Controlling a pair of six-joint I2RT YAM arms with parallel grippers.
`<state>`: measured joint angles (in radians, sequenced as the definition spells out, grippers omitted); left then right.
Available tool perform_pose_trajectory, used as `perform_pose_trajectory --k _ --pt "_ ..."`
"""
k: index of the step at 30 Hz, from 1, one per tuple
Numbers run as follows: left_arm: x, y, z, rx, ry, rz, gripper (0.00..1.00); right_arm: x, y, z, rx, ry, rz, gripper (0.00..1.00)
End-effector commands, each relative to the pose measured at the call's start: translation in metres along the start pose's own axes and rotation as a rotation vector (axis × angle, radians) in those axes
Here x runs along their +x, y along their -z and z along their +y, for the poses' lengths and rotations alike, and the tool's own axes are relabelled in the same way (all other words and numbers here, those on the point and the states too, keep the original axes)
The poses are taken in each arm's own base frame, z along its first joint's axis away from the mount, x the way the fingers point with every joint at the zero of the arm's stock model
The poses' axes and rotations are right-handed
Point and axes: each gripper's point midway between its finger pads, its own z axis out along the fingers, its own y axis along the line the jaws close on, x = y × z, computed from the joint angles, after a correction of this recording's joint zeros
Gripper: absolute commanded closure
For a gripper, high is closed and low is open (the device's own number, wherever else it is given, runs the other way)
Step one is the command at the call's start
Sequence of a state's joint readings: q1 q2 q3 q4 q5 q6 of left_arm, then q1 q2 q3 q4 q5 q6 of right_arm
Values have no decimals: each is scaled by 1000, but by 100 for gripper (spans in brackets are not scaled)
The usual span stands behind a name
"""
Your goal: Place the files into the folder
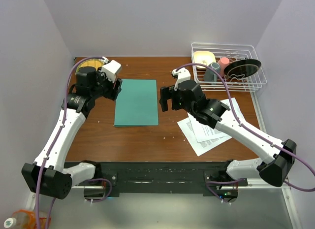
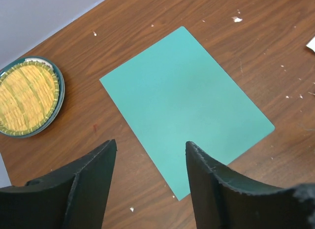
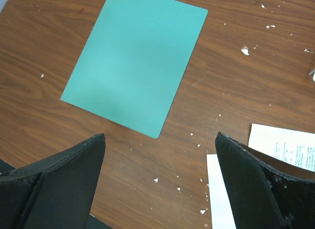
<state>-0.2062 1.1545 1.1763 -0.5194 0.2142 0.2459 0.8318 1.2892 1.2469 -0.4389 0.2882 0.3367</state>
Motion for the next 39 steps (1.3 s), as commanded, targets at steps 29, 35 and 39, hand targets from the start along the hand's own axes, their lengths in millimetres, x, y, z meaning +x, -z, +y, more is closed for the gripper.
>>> perform_pose_trajectory --k 29,35,39 --pt "29 -237 112 -246 46 113 4 23 0 17 -25 -44 -45 1" --pt "52 -256 134 -246 129 144 0 37 3 27 1 -12 -34 1" --pt "64 -261 131 -197 206 170 0 45 0 30 12 -2 -18 1"
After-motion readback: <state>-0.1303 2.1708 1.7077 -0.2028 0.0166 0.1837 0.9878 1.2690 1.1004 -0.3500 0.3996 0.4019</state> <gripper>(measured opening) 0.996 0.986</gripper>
